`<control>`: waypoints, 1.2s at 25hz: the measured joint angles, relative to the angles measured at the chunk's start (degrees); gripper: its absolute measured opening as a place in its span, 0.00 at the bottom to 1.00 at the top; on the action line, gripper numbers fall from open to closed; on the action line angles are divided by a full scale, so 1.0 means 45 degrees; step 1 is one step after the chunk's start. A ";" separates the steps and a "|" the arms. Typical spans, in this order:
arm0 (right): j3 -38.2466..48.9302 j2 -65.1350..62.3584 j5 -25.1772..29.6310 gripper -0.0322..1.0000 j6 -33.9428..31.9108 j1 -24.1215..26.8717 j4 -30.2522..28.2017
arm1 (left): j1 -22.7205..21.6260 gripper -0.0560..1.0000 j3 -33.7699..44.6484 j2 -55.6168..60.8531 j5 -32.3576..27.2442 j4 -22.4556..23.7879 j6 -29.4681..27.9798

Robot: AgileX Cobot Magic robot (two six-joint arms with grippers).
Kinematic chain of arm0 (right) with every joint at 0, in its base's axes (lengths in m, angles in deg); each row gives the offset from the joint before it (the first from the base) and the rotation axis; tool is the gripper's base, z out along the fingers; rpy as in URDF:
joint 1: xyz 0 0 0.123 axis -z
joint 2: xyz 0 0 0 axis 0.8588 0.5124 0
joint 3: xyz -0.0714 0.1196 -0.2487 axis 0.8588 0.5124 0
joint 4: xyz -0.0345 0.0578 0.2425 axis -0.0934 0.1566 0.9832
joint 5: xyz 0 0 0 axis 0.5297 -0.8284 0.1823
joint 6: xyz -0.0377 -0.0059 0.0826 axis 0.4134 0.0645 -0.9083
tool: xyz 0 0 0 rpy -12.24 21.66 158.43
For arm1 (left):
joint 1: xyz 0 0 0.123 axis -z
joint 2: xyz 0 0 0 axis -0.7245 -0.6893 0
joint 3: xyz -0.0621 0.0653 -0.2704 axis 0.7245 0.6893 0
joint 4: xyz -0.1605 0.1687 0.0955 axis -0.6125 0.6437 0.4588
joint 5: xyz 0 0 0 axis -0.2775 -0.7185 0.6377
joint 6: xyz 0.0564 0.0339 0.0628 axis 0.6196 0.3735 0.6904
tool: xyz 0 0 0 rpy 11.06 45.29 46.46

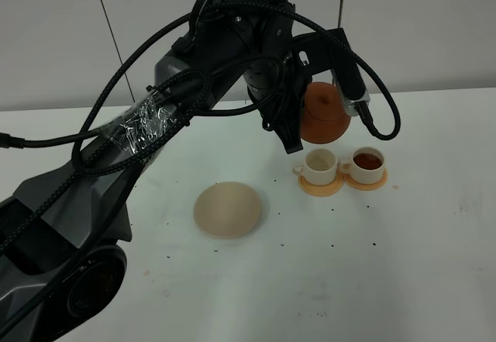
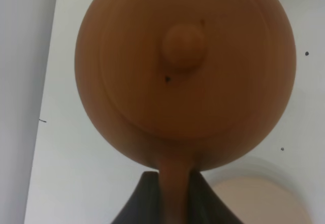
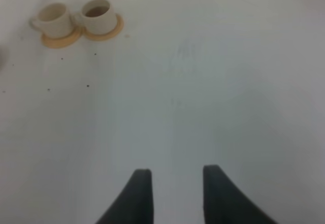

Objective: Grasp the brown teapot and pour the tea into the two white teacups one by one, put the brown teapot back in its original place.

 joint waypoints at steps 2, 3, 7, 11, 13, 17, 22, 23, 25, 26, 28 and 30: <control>0.0000 0.0000 0.0000 0.26 0.0000 0.0000 0.0000 | -0.0110 0.21 0.0000 0.0000 0.0000 -0.0264 0.0052; 0.0000 0.0000 0.0000 0.26 0.0000 0.0000 0.0000 | -0.0166 0.21 0.0000 0.0000 0.0000 -0.0427 0.0080; 0.0000 0.0000 0.0000 0.26 0.0000 0.0000 0.0000 | -0.0338 0.21 0.0065 0.0000 0.0000 -0.0579 0.0252; 0.0000 0.0000 0.0000 0.26 0.0000 0.0000 0.0000 | -0.0435 0.21 0.0620 0.0012 0.0000 -0.0513 0.0510; 0.0000 0.0000 0.0000 0.26 0.0000 0.0000 0.0000 | -0.0538 0.21 0.0902 0.0012 0.0000 -0.0513 0.0632; 0.0000 0.0000 0.0000 0.26 0.0000 0.0000 0.0000 | -0.0739 0.21 0.1033 0.0012 0.0000 -0.0440 0.1041; 0.0000 0.0000 0.0000 0.26 0.0000 0.0000 0.0000 | -0.0904 0.21 0.1033 0.0012 0.0000 0.0030 0.1917; 0.0000 0.0000 0.0000 0.26 0.0000 0.0000 0.0000 | -0.0904 0.21 0.1033 0.0012 0.0000 0.0192 0.2085; 0.0000 0.0000 0.0000 0.26 0.0000 0.0000 0.0000 | -0.0990 0.21 0.1033 0.0012 0.0012 0.0232 0.2551; 0.0000 0.0000 0.0000 0.26 0.0000 0.0000 0.0000 | -0.1035 0.21 0.1033 0.0012 0.0012 0.0247 0.2766; 0.0000 0.0000 0.0000 0.26 0.0000 0.0000 0.0000 | -0.1137 0.21 0.1033 0.0012 0.0012 0.0385 0.3168; 0.0000 0.0000 0.0000 0.26 0.0000 0.0000 0.0000 | -0.1162 0.21 0.1033 0.0012 0.0012 0.0801 0.3610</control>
